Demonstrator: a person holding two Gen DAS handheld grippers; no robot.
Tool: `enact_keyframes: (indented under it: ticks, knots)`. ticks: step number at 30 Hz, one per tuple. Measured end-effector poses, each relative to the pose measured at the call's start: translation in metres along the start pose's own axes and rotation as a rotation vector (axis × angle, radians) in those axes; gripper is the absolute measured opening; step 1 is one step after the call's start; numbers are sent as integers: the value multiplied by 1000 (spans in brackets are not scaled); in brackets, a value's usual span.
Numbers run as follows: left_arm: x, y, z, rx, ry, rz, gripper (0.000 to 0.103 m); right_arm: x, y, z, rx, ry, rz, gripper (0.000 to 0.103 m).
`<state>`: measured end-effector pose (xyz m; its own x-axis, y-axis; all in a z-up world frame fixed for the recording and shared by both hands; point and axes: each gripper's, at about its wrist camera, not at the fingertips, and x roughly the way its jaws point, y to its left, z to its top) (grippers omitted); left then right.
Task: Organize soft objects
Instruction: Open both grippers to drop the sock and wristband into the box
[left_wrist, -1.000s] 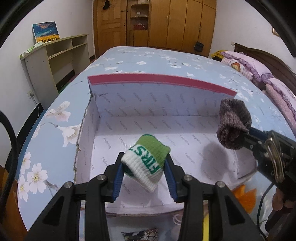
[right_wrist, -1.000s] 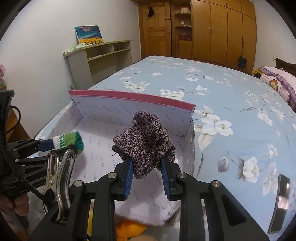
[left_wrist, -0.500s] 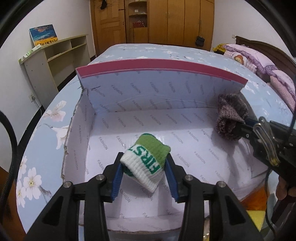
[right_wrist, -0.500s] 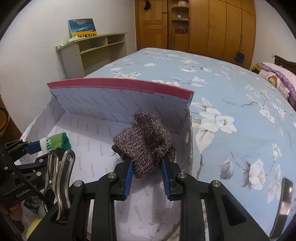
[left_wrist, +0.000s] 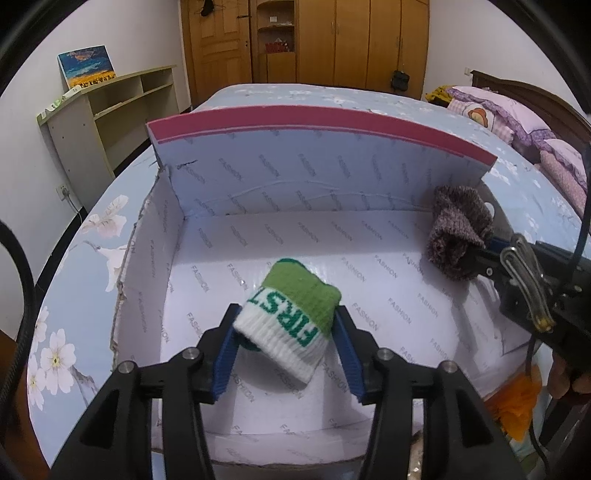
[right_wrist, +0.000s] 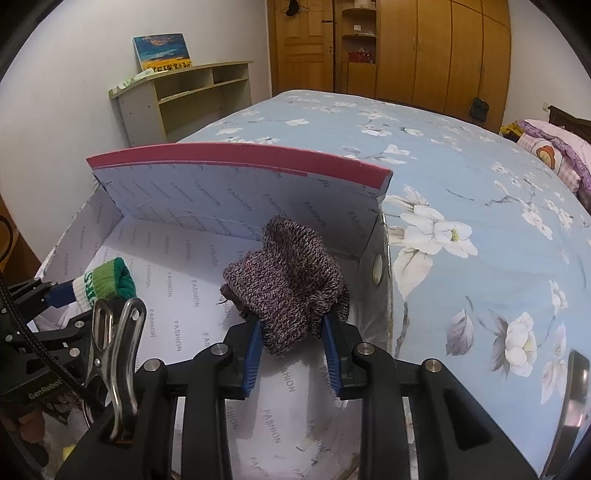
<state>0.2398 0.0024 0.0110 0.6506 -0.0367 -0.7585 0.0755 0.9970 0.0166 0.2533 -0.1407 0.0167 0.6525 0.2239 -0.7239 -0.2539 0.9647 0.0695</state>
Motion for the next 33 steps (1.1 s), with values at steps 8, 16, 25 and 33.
enact_keyframes:
  ticks: [8, 16, 25, 33]
  knots:
    - [-9, -4, -1, 16, 0, -32, 57, -5, 0, 0, 27, -11, 48, 42]
    - [-25, -6, 0, 20, -19, -30, 65, -22, -3, 0, 43, -39, 49, 51]
    - [-42, 0, -2, 15, -29, -30, 67, -40, 0, -2, 22, -65, 55, 65]
    - [-55, 6, -9, -13, -26, -31, 67, -56, 5, -7, 20, -81, 61, 65]
